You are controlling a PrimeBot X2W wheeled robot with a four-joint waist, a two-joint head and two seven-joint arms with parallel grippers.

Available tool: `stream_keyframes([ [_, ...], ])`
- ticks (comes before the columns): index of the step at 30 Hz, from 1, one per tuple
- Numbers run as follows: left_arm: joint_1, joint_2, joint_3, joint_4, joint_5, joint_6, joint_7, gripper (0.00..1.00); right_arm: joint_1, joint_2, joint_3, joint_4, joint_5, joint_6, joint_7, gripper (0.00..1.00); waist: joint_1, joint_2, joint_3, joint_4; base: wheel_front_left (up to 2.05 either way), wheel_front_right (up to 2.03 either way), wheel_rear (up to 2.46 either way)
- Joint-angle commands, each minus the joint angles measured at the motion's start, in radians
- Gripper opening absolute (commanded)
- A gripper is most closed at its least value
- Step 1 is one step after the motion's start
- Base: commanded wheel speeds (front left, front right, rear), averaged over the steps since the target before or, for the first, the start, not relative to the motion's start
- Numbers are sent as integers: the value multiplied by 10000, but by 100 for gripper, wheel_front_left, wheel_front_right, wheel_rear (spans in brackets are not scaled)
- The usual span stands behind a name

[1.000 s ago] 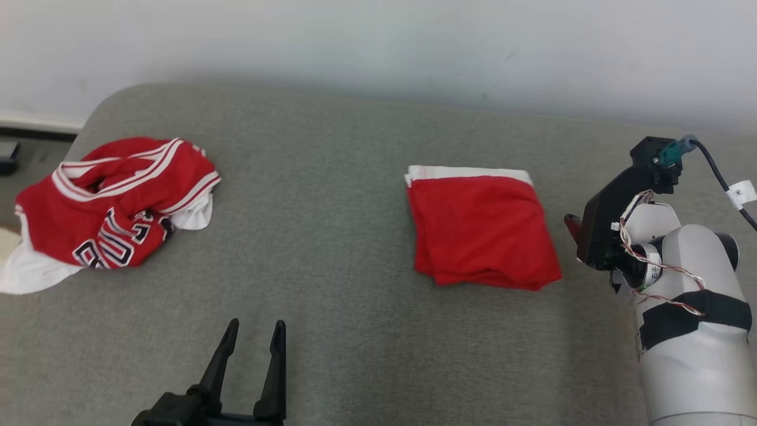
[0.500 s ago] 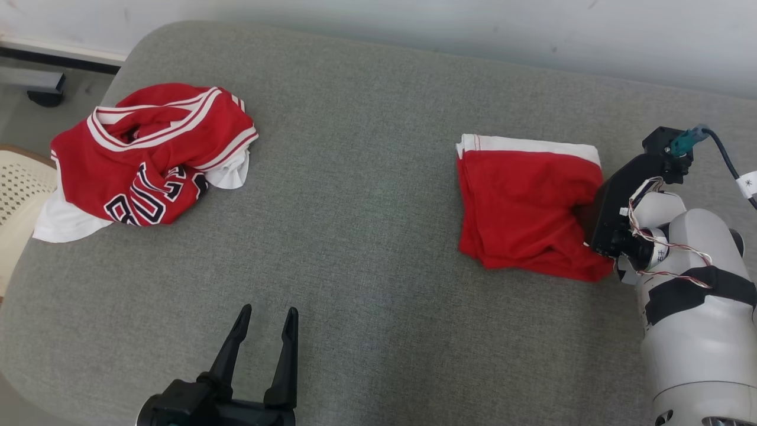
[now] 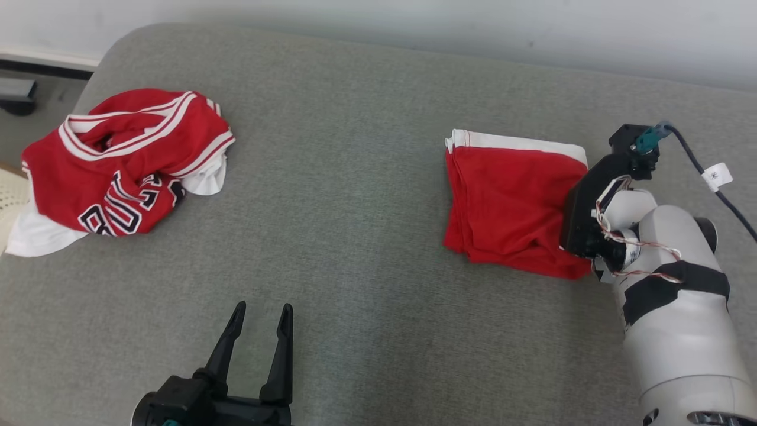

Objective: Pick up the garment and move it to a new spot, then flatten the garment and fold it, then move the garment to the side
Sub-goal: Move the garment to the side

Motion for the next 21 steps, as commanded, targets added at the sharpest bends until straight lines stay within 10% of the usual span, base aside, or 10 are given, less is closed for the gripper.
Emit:
stream_keyframes([
  [1, -81, -3, 47, -7, 85, -2, -35, 100, 535, -92, 35, 171, -75, -34, 30, 0, 0, -1, -185, -311, 0, 0, 0],
  [12, 274, -1, 459, -80, 373, -47, -35, 100, 1763, -606, 1054, -1197, 235, -34, -626, 0, 0, -1, -728, -1779, 0, 0, 0],
  [21, 73, 1, 544, -242, 555, -59, -35, 100, 3020, -2515, 1677, -2905, 319, -31, -743, 0, 0, -1, -387, -2483, 0, 0, 0],
])
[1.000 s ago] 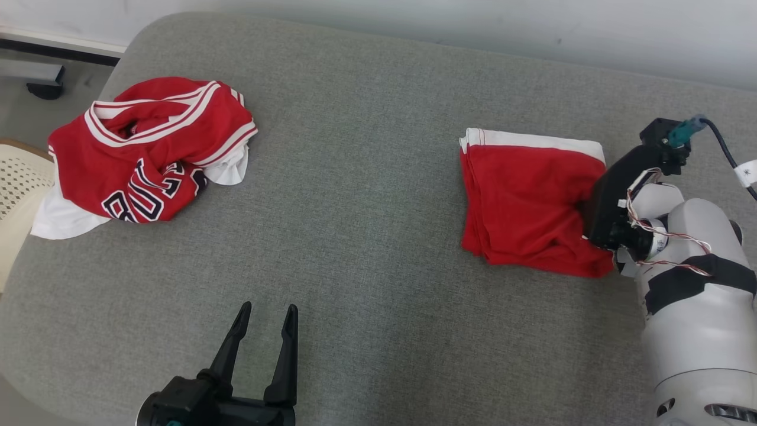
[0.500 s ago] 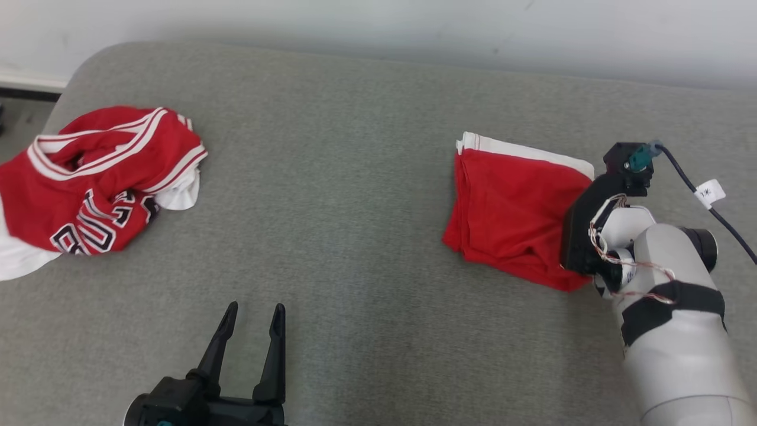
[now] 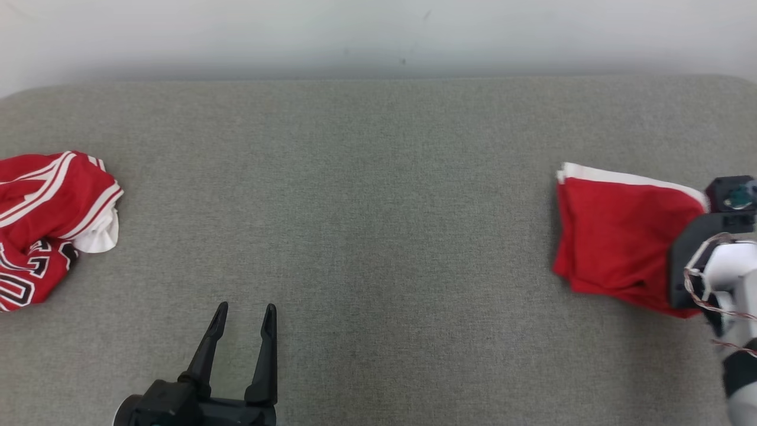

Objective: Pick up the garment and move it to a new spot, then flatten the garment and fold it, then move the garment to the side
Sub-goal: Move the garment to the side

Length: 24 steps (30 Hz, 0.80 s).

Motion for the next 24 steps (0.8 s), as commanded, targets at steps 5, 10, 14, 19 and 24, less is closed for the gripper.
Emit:
stream_keyframes([
  [5, -237, 81, -96, -31, 140, -14, -35, 100, 300, -1535, 518, -506, -197, -27, -298, 0, 0, -1, 685, -137, 0, 0, 0],
  [10, -448, 339, -254, -144, 92, -19, -35, 100, 228, -2586, 384, -377, -384, -27, -677, 0, 0, -1, 1306, -12, 0, 0, 0],
  [14, -513, 474, -387, -273, 76, -20, -35, 100, 149, -3278, 205, -199, -627, -27, -1403, 0, 0, -1, 1768, 84, 0, 0, 0],
  [19, -630, 571, -491, -433, 35, -21, -35, 100, 104, -3915, 181, 172, -900, -27, -2055, 0, 0, -1, 2095, 230, 0, 0, 0],
  [24, -613, 581, -459, -623, 74, -22, -35, 100, -59, -4129, -54, 257, -1409, -27, -2483, 0, 0, -1, 2344, 204, 0, 0, 0],
])
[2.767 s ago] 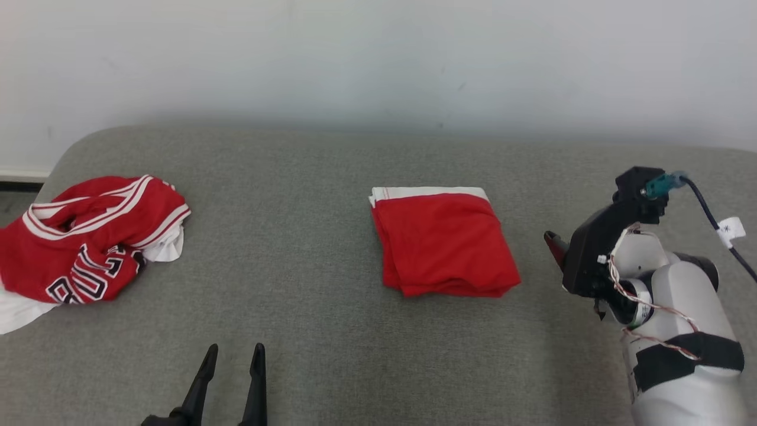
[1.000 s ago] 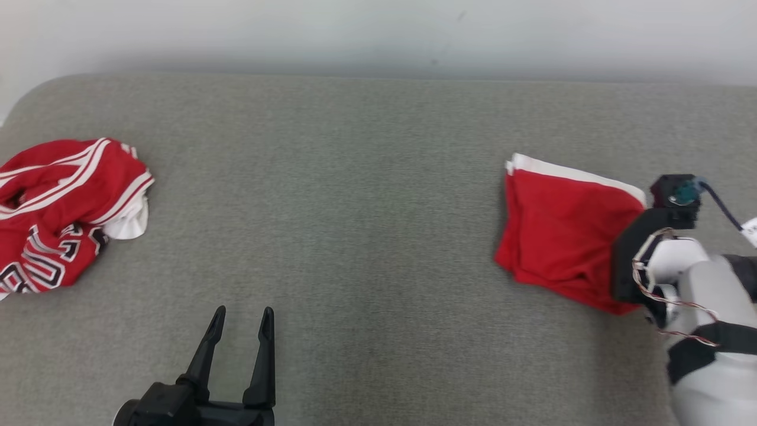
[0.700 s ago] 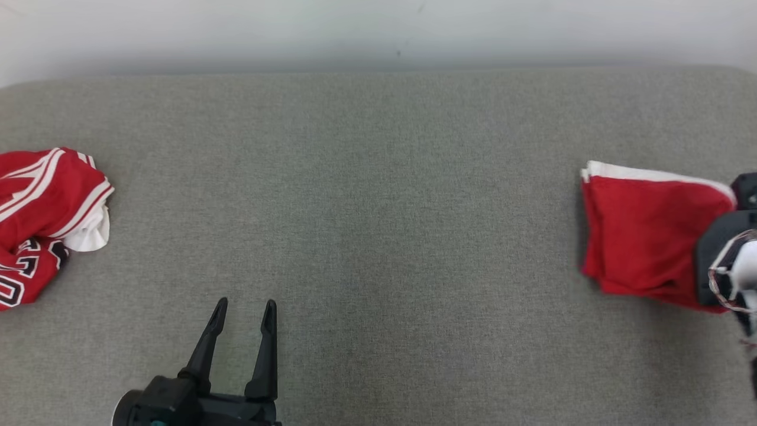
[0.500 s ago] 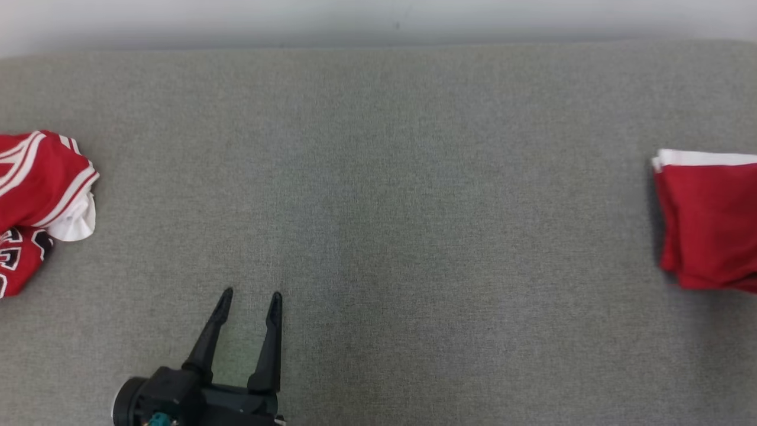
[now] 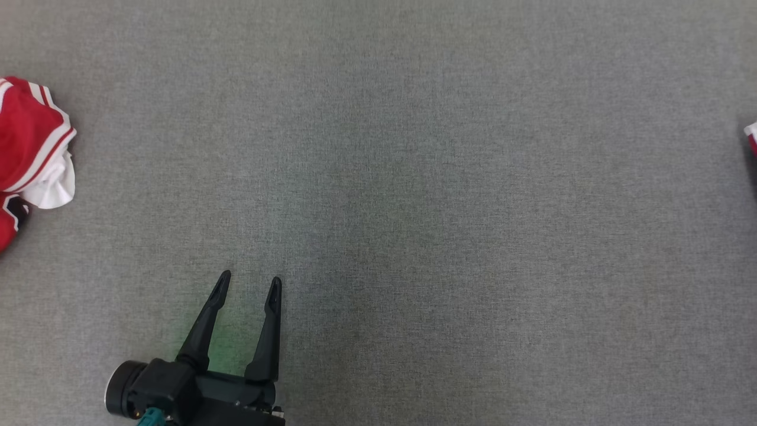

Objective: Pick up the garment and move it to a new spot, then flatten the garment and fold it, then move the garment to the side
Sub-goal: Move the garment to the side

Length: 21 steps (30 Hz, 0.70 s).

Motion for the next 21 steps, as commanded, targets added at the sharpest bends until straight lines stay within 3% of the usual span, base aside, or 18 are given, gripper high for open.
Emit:
stream_keyframes([
  [1, -99, 17, 6, -71, 23, -16, -35, 100, -88, -50, -132, -43, -196, -27, -97, 0, -2, -1, 164, 35, 0, 0, 0],
  [2, -148, 8, -14, -138, 46, -16, -35, 100, -71, -16, -202, -104, -264, -27, -148, 0, -2, -1, 184, 31, 0, 0, 0],
  [3, -186, 1, -11, -233, 77, -16, -35, 100, -24, 40, -273, -163, -309, -27, -184, 38, -2, -1, 194, 29, 0, 0, 0],
  [4, -205, -4, -12, -313, 104, -15, -35, 100, 57, 91, -334, -242, -389, -27, -226, 91, -2, -1, 194, 26, 0, 0, 0],
  [5, -216, -9, -8, -398, 152, -15, -35, 100, 101, 170, -445, -308, -374, -27, -279, 100, -2, -1, 184, 21, 0, 0, 0],
  [11, -168, -103, 304, -1048, 373, -15, -35, 100, 553, 613, -1312, -638, -358, -27, -640, 100, -2, -1, -122, 24, 0, 0, 0],
  [15, 6, -170, 521, -1358, 434, -15, -35, 100, 915, 954, -1781, -845, 115, -27, -1548, 100, -2, -1, -537, 61, 0, 0, 0],
  [21, 307, -272, 725, -1229, 343, -16, -35, 100, 1282, 2188, -1934, -1338, 820, -27, -3030, 100, -2, -1, -1597, 153, 0, 0, 0],
])
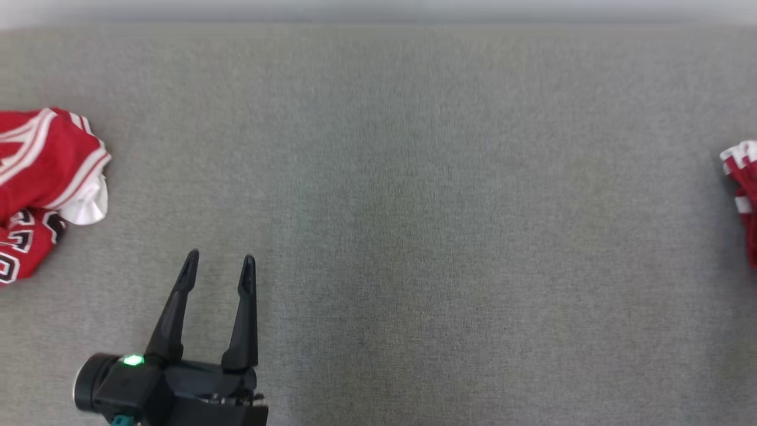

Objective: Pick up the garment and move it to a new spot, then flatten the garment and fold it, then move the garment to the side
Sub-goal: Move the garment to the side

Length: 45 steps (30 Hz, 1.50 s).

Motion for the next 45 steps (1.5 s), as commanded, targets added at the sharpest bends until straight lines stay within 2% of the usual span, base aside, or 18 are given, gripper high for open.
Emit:
stream_keyframes([
  [1, 279, -42, 73, 119, -77, -14, -35, 100, 418, 373, 27, -195, 195, -27, -353, 100, 0, 0, -883, 81, 0, 0, 0],
  [8, 887, -196, 421, 787, -218, -10, -35, 100, 1843, 2405, 806, -1754, 1262, -27, -1422, 100, 0, 0, -2288, -59, 0, 0, 0],
  [14, 1231, -262, 462, 1489, -516, 41, -35, 100, 3228, 3265, 2034, -3089, 2037, -27, -1523, 100, 0, 0, -2940, -240, 0, 0, 0],
  [21, 1257, -285, 299, 2362, -812, 32, -35, 100, 4265, 3827, 2852, -3685, 2398, -27, -1763, 100, 0, 0, -3402, -405, 0, 0, 0],
  [29, 1159, -285, 454, 2770, -653, 17, -34, 100, 5036, 4364, 3121, -3783, 2568, -27, -2046, 100, 0, 0, -3637, -502, 0, 0, 0],
  [45, 1328, -292, 522, 2760, -556, 76, -34, 100, 5060, 4437, 3230, -3502, 2609, -28, -2151, 100, 0, 0, -3661, -546, 0, 0, 0],
])
